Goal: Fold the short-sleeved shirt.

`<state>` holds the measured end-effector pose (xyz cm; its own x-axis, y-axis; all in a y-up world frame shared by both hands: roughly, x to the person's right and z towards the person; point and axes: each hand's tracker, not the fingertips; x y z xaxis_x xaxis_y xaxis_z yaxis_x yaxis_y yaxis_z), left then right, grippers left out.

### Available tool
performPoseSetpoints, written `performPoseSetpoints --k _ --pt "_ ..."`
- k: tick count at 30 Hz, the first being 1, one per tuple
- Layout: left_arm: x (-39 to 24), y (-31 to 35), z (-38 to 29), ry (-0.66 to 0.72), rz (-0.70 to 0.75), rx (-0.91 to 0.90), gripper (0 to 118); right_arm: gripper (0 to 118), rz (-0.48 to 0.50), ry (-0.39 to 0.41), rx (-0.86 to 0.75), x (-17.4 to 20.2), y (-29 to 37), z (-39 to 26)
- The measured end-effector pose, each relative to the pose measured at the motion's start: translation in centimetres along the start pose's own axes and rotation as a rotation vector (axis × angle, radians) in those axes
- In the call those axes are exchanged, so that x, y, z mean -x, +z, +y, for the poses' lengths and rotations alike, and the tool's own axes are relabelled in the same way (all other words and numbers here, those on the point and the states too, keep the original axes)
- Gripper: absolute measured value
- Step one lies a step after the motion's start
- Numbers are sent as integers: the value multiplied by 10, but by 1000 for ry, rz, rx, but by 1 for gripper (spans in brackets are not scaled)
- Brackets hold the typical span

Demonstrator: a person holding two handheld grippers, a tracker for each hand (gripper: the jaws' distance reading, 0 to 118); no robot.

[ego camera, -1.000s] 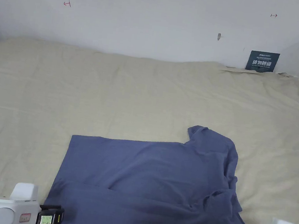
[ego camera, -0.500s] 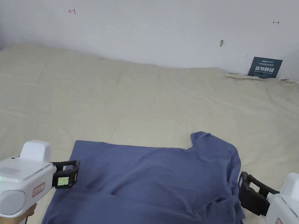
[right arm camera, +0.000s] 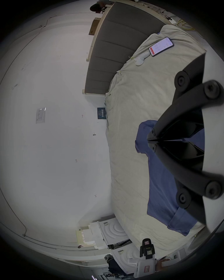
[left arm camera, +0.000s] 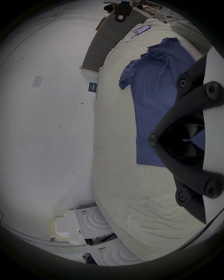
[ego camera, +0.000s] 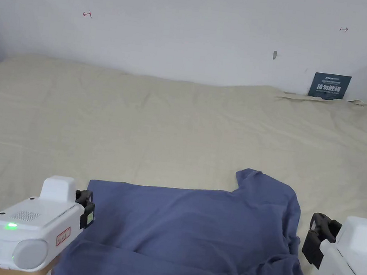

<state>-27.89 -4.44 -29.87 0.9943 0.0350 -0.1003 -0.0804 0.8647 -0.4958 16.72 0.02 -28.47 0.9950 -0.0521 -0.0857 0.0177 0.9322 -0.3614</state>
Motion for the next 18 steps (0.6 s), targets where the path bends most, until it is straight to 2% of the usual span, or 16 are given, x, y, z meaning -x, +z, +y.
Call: performPoseSetpoints --k 3,9,11,12,14,15,16,17,18 --pt "10 -39 7 -27 7 97 0 0 0 3 13 -1 -14 1" --pt "29 -107 27 24 -4 190 0 0 0 3 44 -6 -43 4" --pt "36 -128 34 18 3 222 7 0 -1 -1 50 -8 -52 4" --pt "39 -142 37 6 8 240 16 0 -5 0 54 -9 -58 4" --pt "44 -160 44 0 7 274 20 0 -13 -2 63 -10 -66 4" --pt "48 -169 47 5 7 286 27 0 -14 -5 68 -11 -70 4" --pt "52 -179 50 11 9 295 44 0 -16 -11 73 -12 -74 3" --pt "52 -189 52 12 12 303 72 0 -17 -13 78 -13 -78 3" --pt "54 -198 54 9 21 321 88 0 -20 -12 82 -13 -82 3"
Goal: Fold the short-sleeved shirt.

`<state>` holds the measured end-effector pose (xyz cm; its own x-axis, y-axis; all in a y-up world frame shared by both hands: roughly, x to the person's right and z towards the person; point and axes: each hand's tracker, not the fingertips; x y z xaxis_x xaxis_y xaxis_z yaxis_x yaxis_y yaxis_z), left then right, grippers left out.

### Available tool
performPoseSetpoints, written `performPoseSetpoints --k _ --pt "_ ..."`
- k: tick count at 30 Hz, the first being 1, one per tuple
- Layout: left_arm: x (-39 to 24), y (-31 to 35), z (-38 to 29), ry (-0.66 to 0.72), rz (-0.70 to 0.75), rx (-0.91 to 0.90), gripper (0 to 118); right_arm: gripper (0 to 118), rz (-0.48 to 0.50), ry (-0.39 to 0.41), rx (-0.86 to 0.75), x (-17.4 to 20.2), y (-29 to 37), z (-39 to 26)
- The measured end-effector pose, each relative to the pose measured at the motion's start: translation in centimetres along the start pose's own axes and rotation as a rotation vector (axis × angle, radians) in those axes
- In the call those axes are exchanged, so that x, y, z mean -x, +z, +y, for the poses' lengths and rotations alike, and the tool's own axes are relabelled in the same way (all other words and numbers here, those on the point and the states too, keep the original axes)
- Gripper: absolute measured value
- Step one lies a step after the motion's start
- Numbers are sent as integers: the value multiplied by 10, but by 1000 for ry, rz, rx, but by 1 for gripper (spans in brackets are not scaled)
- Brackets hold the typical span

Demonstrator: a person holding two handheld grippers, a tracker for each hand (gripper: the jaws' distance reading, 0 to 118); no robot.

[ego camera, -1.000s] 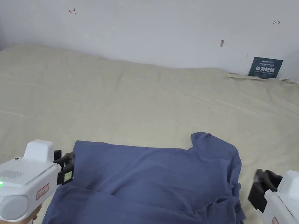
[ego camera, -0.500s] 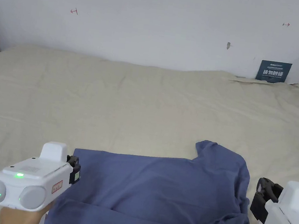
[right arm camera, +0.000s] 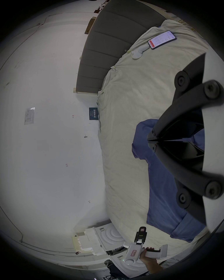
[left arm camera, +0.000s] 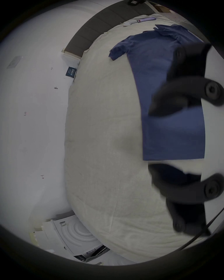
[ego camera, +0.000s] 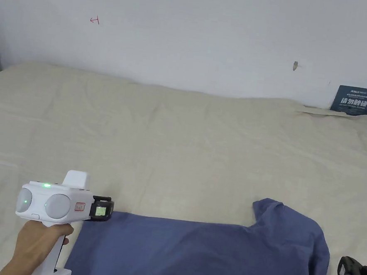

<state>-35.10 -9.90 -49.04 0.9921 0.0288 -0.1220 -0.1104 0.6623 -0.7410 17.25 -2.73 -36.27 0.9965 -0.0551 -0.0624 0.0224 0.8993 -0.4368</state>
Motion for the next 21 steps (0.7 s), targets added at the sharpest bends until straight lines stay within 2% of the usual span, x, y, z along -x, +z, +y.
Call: performPoseSetpoints --k 1,2,11,13,15,17,19,21 --pt "3 -8 4 -1 9 19 97 0 -4 1 7 0 -3 -1" --pt "6 -16 8 -4 14 30 98 0 -4 3 12 0 -7 -1" --pt "10 -70 16 -10 52 183 98 0 -24 -9 58 -8 -28 -9" --pt "10 -76 14 -3 59 200 95 0 -26 -6 66 -9 -29 -10" --pt "7 -82 11 -3 55 222 70 0 -26 -12 72 -12 -30 -11" --pt "5 -82 9 7 23 264 39 0 -23 -16 81 -15 -33 -11" --pt "0 -76 9 9 11 224 3 0 -24 -10 87 -17 -36 -10" --pt "-4 -74 9 -6 -18 212 1 0 -15 -14 93 -20 -43 -6"
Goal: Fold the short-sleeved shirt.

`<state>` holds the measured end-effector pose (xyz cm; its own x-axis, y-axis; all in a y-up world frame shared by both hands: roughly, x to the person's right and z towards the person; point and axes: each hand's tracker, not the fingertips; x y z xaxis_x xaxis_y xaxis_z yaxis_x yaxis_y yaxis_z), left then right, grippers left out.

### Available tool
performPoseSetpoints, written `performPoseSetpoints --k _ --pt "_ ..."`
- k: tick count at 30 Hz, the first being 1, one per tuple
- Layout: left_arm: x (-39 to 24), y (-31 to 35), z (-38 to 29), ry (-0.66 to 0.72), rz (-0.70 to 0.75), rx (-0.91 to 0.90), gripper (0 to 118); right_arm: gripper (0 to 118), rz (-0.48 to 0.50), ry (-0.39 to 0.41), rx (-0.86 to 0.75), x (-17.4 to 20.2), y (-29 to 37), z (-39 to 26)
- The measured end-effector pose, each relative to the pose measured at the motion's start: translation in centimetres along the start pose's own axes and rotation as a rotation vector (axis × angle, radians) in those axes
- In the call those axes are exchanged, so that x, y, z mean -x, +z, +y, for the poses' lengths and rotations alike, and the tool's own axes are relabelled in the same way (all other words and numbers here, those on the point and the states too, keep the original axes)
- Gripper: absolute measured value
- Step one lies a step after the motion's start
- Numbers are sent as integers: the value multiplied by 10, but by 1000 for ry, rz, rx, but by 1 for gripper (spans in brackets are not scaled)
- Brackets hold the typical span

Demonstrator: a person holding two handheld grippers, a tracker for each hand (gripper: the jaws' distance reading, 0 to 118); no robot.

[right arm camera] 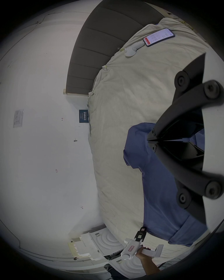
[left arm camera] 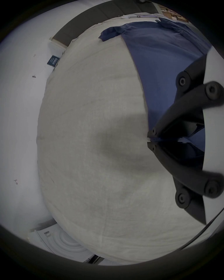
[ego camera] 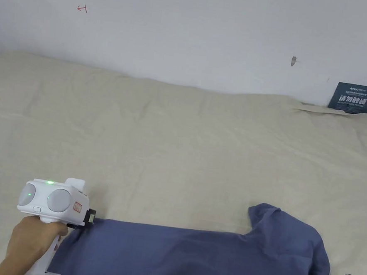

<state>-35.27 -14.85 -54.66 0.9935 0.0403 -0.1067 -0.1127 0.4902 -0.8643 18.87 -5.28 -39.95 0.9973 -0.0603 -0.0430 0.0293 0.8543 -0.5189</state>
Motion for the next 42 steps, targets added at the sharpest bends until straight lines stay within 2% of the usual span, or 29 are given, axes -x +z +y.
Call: performPoseSetpoints --k 5,9,10,12,14,15,16,23,27,28,31,32,36,38,42 --pt "-5 26 -2 -40 -14 -77 0 0 33 -31 26 -13 -35 22" --pt "-4 50 -7 -65 -42 -137 0 2 19 -39 77 -21 -76 41" --pt "-4 55 -9 -70 -43 -147 0 7 20 -35 98 -24 -89 44" --pt "-2 62 -11 -76 -48 -158 0 39 13 -23 156 -25 -111 50" --pt "0 64 -12 -81 -46 -166 0 76 14 -28 198 -27 -134 52" --pt "1 65 -13 -82 -45 -170 0 86 10 -35 224 -28 -145 52" --pt "3 67 -14 -78 -49 -171 0 90 10 -48 243 -31 -158 52" --pt "1 74 -16 -72 -66 -179 0 89 -53 -60 401 -40 -225 47" --pt "1 73 -17 -75 -69 -173 0 87 -67 -26 423 -38 -242 41" --pt "0 73 -17 -76 -69 -170 0 82 -66 -11 433 -30 -237 39" --pt "1 72 -17 -76 -71 -167 0 18 -57 -5 444 -28 -240 36" --pt "1 72 -17 -74 -72 -166 0 8 -60 -5 447 -24 -233 35" --pt "4 70 -20 -51 -74 -168 0 4 -34 -7 443 -23 -224 31" --pt "6 72 -22 -34 -79 -172 0 2 -35 20 409 -20 -213 34" --pt "8 76 -26 -14 -73 -191 0 2 7 6 334 -27 -192 49"
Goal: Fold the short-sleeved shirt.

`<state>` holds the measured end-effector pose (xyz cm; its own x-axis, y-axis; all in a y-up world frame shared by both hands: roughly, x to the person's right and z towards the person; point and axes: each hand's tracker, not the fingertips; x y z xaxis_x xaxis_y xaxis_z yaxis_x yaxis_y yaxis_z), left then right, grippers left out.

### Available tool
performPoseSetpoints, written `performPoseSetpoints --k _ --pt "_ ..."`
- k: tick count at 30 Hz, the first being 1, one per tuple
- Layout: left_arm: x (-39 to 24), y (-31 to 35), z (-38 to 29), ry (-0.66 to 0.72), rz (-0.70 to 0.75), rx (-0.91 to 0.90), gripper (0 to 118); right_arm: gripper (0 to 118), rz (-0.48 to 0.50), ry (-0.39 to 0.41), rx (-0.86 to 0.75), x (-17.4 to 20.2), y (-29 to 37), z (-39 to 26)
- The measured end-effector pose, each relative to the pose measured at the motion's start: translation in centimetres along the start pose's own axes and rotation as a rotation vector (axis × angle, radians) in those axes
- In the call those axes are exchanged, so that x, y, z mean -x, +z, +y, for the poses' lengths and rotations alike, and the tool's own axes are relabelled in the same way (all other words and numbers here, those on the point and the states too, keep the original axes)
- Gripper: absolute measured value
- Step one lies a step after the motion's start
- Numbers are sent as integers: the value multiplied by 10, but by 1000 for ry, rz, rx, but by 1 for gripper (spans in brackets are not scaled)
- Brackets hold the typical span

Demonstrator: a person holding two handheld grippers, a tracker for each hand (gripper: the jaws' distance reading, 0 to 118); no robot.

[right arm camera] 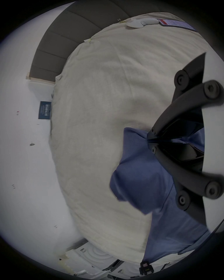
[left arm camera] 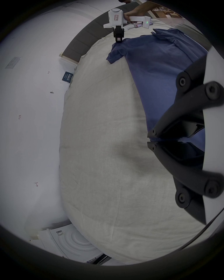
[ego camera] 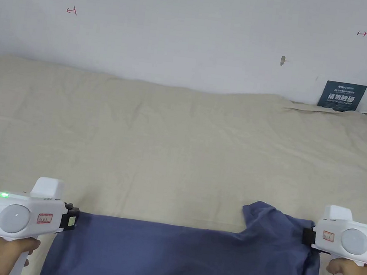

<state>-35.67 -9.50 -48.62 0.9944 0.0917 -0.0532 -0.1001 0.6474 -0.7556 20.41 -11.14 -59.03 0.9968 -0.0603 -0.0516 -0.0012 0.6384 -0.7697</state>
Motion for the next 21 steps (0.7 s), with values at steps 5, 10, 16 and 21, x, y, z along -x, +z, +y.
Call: performPoseSetpoints --k 5,10,16,21 --pt "4 9 -5 20 32 -21 0 2 89 0 -91 3 61 -2" --pt "9 30 -16 46 41 -31 0 2 179 3 -178 -7 126 -20" --pt "8 74 -37 25 45 -53 0 2 235 5 -225 -26 189 -58" --pt "8 110 -64 7 44 -69 0 2 252 -15 -245 -41 224 -97"
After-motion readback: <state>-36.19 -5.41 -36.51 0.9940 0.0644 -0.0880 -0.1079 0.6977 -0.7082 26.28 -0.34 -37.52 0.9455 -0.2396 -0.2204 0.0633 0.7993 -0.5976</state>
